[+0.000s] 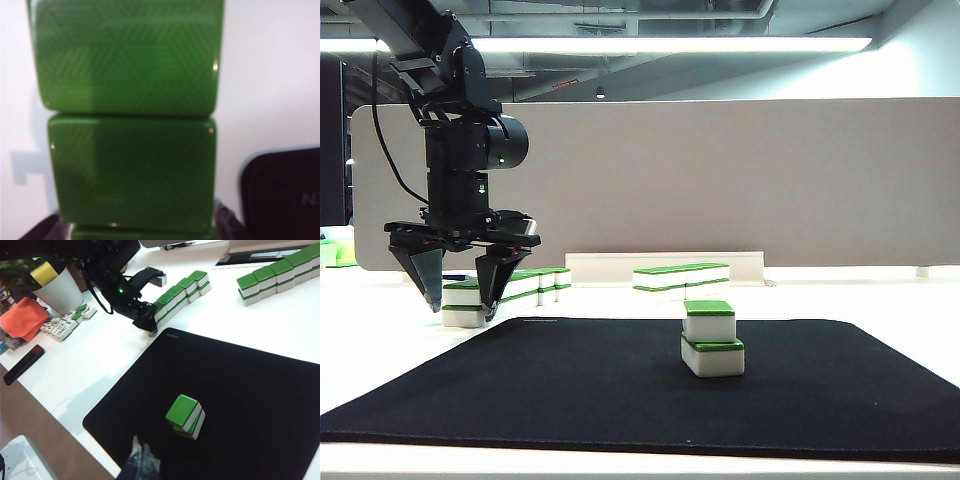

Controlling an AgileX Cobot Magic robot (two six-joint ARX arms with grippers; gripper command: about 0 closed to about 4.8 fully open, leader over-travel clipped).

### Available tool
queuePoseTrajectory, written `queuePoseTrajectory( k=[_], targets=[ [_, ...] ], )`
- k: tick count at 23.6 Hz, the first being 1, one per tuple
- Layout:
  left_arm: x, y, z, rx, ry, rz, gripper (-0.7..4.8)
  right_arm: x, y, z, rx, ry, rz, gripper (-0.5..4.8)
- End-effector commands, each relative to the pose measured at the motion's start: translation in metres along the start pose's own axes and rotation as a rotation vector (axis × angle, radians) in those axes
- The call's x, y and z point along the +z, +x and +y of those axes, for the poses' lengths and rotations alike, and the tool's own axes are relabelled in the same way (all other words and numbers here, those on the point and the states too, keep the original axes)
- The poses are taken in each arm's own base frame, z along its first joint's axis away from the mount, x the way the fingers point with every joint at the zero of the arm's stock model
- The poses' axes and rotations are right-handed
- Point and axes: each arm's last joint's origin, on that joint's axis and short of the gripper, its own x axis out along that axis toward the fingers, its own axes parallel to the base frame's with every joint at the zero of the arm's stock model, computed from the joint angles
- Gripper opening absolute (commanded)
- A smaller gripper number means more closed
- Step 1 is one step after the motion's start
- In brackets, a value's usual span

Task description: Take a mahjong tile from the mahjong wall and then place it on the table close to you.

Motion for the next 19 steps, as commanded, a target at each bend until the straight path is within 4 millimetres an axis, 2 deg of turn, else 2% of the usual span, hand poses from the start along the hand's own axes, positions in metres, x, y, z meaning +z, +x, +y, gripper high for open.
queuePoseTrajectory(
  k=[1, 19],
  targets=[
    [0.0000, 0.0001, -0.0008, -0.022, -0.002, 0.002, 2.76, 0.0020, -0.0005, 0.0002, -0.020, -0.013, -0.015, -0.01],
    [-0.0017, 0.0037, -0.0031, -0.085, 0.000, 0.028, 2.67, 0.0020, -0.0006, 0.0002, -0.019, -0.013, -0.015, -0.01]
  ],
)
